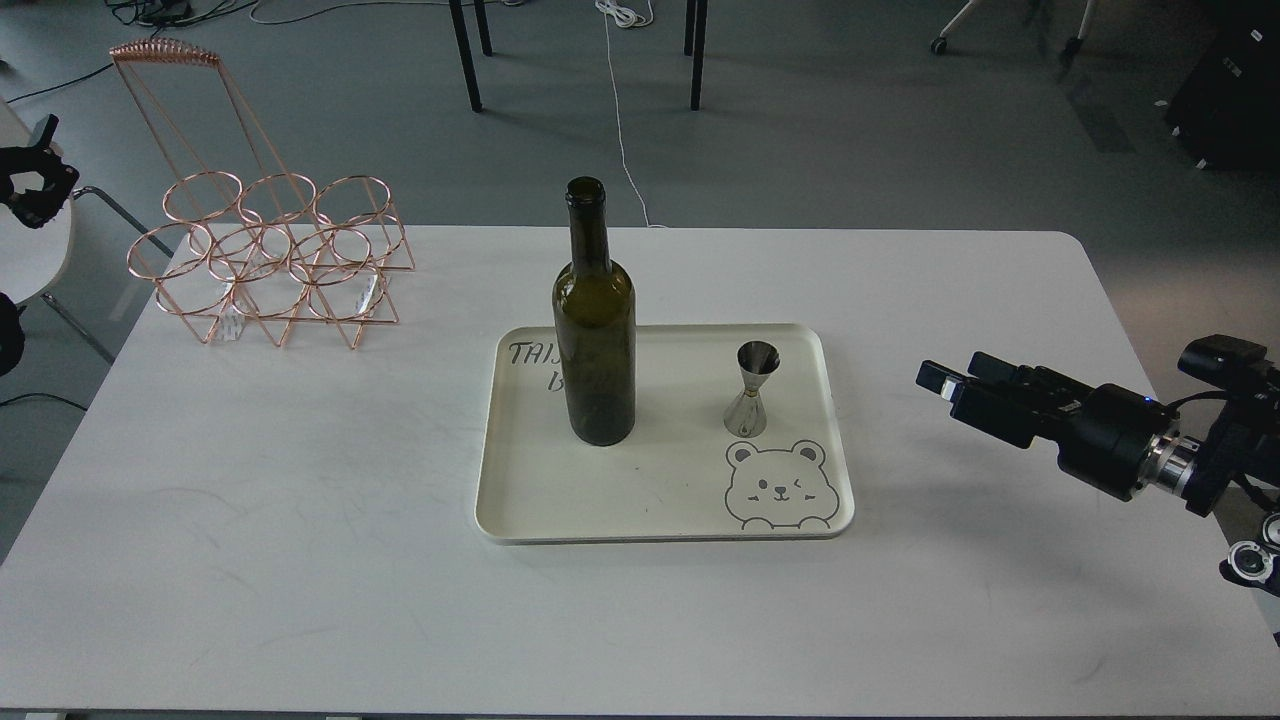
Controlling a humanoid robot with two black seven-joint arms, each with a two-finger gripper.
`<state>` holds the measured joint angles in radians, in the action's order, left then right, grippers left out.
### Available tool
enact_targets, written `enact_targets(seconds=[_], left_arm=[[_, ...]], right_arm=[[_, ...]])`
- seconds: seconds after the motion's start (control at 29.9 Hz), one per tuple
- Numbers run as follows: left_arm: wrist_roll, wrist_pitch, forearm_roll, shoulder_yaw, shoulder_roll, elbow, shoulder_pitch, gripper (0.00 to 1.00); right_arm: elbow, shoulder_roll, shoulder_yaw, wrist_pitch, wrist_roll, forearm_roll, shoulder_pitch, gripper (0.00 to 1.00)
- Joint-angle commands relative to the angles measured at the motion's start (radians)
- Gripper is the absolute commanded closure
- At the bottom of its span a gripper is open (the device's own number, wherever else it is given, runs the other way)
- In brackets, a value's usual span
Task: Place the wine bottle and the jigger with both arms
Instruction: 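Reach the right gripper toward the metal jigger on the tray and grasp it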
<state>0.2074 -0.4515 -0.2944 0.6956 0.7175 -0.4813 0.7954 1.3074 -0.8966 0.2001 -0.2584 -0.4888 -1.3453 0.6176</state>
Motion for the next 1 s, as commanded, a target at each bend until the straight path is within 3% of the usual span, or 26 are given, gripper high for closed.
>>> enact_targets(seconds=[0.0, 0.37, 0.64, 0.97], left_arm=[[0.004, 0.005, -0.002, 0.002, -0.015, 0.000, 0.002, 0.02], [0.006, 0.002, -0.005, 0.002, -0.009, 0.001, 0.005, 0.02], [0.006, 0.002, -0.005, 0.002, -0.009, 0.006, 0.001, 0.02], [0.003, 0.005, 0.003, -0.001, -0.007, 0.013, 0.010, 0.02]], right_arm=[[-0.085, 0.097, -0.007, -0.045, 0.000, -0.032, 0.008, 0.03], [-0.267, 0.281, -0.065, -0.084, 0.000, -0.245, 0.093, 0.08], [-0.389, 0.400, -0.179, -0.147, 0.000, -0.264, 0.161, 0.20], [-0.467, 0.501, -0.209, -0.150, 0.000, -0.267, 0.201, 0.33]])
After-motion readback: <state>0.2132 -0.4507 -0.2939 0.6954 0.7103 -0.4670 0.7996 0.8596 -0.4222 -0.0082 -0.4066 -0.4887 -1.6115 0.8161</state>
